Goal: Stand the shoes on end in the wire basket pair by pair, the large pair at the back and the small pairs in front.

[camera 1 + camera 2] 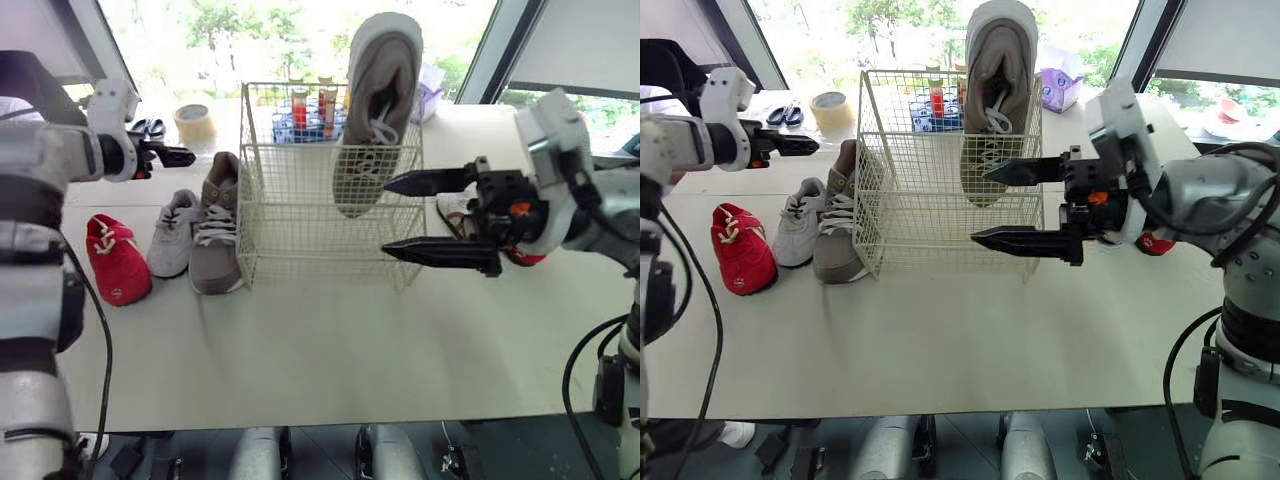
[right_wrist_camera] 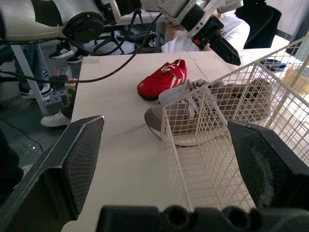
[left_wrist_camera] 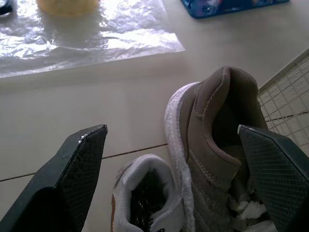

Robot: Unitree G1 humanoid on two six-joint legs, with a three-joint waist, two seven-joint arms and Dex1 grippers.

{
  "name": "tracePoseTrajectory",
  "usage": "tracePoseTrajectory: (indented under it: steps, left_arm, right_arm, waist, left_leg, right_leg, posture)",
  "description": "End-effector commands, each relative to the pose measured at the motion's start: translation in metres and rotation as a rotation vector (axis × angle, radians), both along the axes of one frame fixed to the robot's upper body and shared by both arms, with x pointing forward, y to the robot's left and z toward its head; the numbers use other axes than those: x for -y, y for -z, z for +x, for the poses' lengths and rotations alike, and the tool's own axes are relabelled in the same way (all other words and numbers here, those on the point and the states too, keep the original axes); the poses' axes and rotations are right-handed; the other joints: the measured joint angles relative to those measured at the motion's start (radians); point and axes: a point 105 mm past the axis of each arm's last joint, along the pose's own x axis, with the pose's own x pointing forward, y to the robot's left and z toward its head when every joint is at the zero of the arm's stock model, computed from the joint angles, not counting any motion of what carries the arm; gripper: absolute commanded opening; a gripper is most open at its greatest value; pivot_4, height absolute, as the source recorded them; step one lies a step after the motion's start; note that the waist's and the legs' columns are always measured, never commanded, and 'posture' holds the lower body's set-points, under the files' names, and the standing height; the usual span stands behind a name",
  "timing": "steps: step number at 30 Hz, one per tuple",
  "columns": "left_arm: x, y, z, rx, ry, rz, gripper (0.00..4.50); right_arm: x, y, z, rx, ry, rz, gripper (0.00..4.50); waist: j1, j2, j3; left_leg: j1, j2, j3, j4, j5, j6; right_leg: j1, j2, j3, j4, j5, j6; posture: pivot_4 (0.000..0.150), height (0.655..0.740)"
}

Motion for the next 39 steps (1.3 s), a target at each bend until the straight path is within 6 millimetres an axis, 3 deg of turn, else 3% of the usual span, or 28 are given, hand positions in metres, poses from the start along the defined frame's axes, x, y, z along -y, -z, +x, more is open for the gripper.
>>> tracePoseTrajectory:
  steps: [1,6,10,13,17,20,26,27,30,34,39]
  left_arm:
    - [0.007,-0.006,0.007,0.027,0.045,0.073,4.5]
    - [0.019,0.003,0.014,0.003,0.071,0.168,4.5]
    - [0.029,0.029,0.018,-0.078,0.07,0.259,4.5]
    - [0.029,0.043,0.02,-0.097,0.064,0.309,3.62]
    - [0.03,0.055,0.023,-0.092,0.037,0.311,1.59]
    - [0.032,0.052,0.026,-0.058,0.021,0.279,0.17]
    - [0.027,-0.007,0.031,0.142,-0.098,0.019,0.05]
    - [0.021,-0.032,0.029,0.205,-0.132,-0.072,0.05]
    - [0.001,-0.09,0.016,0.359,-0.191,-0.26,0.05]
    - [-0.002,-0.143,-0.001,0.551,-0.134,-0.403,0.05]
    - [-0.017,-0.213,-0.039,0.966,-0.143,-0.369,0.05]
  right_arm:
    - [-0.002,0.005,-0.015,0.019,0.006,-0.021,4.4]
    - [-0.005,0.012,-0.019,0.002,0.041,-0.018,4.4]
    - [-0.006,0.014,-0.019,0.006,0.079,0.004,4.4]
    - [-0.006,0.016,-0.017,0.006,0.101,0.015,4.5]
    - [-0.007,0.016,-0.016,0.009,0.115,0.028,4.5]
    - [-0.006,0.014,-0.014,0.013,0.135,0.031,4.5]
    - [-0.001,0.013,-0.013,0.018,0.164,0.018,4.5]
    - [0.001,0.012,-0.013,0.019,0.173,0.019,4.5]
    - [0.006,0.006,-0.012,0.032,0.194,0.03,4.5]
    - [0.012,-0.006,-0.008,0.044,0.205,0.074,4.5]
    - [0.028,-0.015,0.003,0.059,0.267,0.053,4.5]
  waist:
    - [-0.001,-0.001,0.0]
    - [-0.005,-0.003,0.001]
    - [-0.004,-0.003,0.001]
    - [-0.003,-0.004,0.001]
    - [-0.003,-0.004,0.001]
    - [-0.004,-0.004,0.001]
    - [-0.002,-0.005,0.002]
    - [-0.002,-0.005,0.002]
    - [-0.008,-0.012,0.005]
    - [-0.009,-0.012,0.005]
    - [-0.004,-0.012,0.005]
  left_leg:
    - [0.0,0.0,0.0,0.0,0.0,0.0]
    - [0.0,0.0,0.0,0.0,0.0,0.0]
    - [0.0,0.001,0.0,0.0,0.0,0.001]
    - [-0.001,0.001,0.0,0.002,-0.001,0.002]
    - [0.0,0.001,0.0,0.003,-0.002,0.003]
    - [0.0,0.001,-0.001,0.003,-0.002,0.003]
    - [-0.001,0.001,-0.001,0.005,-0.003,0.005]
    - [-0.001,0.001,-0.001,0.005,-0.003,0.005]
    - [-0.003,0.001,-0.002,0.004,-0.002,0.004]
    - [-0.004,0.001,0.0,0.004,-0.002,0.004]
    - [-0.002,0.001,0.0,0.006,-0.002,0.004]
  right_leg:
    - [0.0,0.0,0.0,0.0,0.0,0.0]
    - [0.0,0.0,0.0,0.0,0.0,0.0]
    - [0.0,0.0,0.0,0.0,0.0,0.0]
    - [0.0,0.0,0.0,0.001,0.0,0.0]
    - [0.001,-0.001,0.0,0.001,0.0,0.0]
    - [0.0,0.0,0.0,0.002,0.0,0.0]
    - [0.001,-0.001,0.0,0.002,0.0,0.0]
    - [0.0,-0.001,0.0,0.002,0.0,0.0]
    - [-0.002,0.0,0.0,0.002,0.0,0.0]
    - [-0.003,-0.001,0.0,0.001,0.0,0.001]
    - [0.0,-0.001,0.0,0.002,0.0,0.0]
  posture:
    - [0.15,0.6675]
    - [0.15,0.6675]
    - [0.15,0.6675]
    - [0.15,0.6675]
    - [0.15,0.6675]
    - [0.15,0.6675]
    - [0.15,0.6675]
    - [0.15,0.6675]
    - [0.15,0.6675]
    - [0.15,0.6675]
    - [0.15,0.6675]
